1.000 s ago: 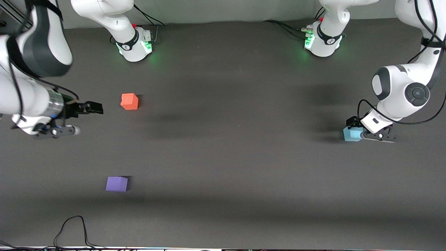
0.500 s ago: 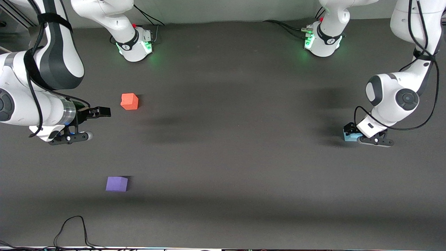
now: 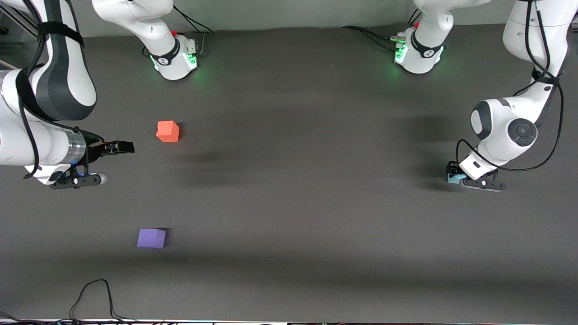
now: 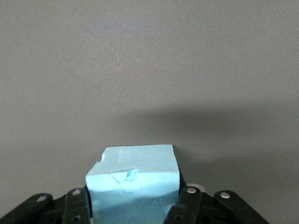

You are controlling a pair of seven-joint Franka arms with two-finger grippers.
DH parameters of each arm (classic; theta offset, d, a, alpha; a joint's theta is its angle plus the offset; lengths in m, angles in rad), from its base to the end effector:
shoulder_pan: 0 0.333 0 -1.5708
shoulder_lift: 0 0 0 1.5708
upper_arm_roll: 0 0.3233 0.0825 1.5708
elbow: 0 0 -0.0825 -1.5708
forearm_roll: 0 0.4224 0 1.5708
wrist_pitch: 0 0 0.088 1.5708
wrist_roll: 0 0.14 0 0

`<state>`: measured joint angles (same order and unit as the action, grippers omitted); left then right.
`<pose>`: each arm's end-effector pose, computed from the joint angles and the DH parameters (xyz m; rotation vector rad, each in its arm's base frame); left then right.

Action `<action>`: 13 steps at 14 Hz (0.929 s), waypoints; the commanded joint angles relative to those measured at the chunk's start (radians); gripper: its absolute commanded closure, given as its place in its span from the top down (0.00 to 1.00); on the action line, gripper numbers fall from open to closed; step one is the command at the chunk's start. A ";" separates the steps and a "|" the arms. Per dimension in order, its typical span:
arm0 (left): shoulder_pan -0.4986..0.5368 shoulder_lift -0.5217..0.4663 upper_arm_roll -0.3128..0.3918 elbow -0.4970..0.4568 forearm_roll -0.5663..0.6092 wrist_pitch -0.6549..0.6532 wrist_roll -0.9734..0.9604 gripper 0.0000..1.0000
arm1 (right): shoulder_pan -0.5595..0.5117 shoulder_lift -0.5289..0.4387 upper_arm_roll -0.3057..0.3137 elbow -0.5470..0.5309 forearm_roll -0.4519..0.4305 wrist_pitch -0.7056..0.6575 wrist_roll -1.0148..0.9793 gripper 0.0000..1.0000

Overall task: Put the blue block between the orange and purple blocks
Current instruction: 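Lower the left gripper and grasp the light blue cube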

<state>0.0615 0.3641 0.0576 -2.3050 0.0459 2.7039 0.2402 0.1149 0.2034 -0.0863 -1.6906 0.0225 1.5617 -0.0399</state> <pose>0.5468 0.0666 0.1306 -3.0844 0.2573 -0.0421 0.6099 0.0232 0.4164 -3.0904 -0.0986 0.5172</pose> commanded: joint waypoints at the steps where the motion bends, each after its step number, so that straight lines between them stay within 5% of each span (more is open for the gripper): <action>1: 0.003 -0.007 -0.001 0.015 -0.003 -0.004 -0.001 0.45 | 0.005 0.017 0.002 0.023 -0.015 -0.008 -0.021 1.00; 4: 0.001 -0.065 -0.001 0.103 -0.003 -0.181 -0.002 0.45 | 0.008 0.033 0.002 0.037 -0.013 -0.003 -0.021 1.00; 9: -0.115 -0.123 -0.021 0.489 0.000 -0.825 -0.213 0.45 | 0.011 0.033 0.005 0.037 -0.013 -0.009 -0.021 1.00; 13: -0.291 -0.116 -0.048 0.665 -0.026 -0.998 -0.528 0.45 | 0.011 0.033 0.006 0.035 -0.013 -0.009 -0.023 1.00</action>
<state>-0.1452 0.2116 0.0151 -1.7164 0.0361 1.7569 -0.1319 0.1223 0.2225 -0.0793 -1.6812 0.0225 1.5664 -0.0412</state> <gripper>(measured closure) 0.401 0.000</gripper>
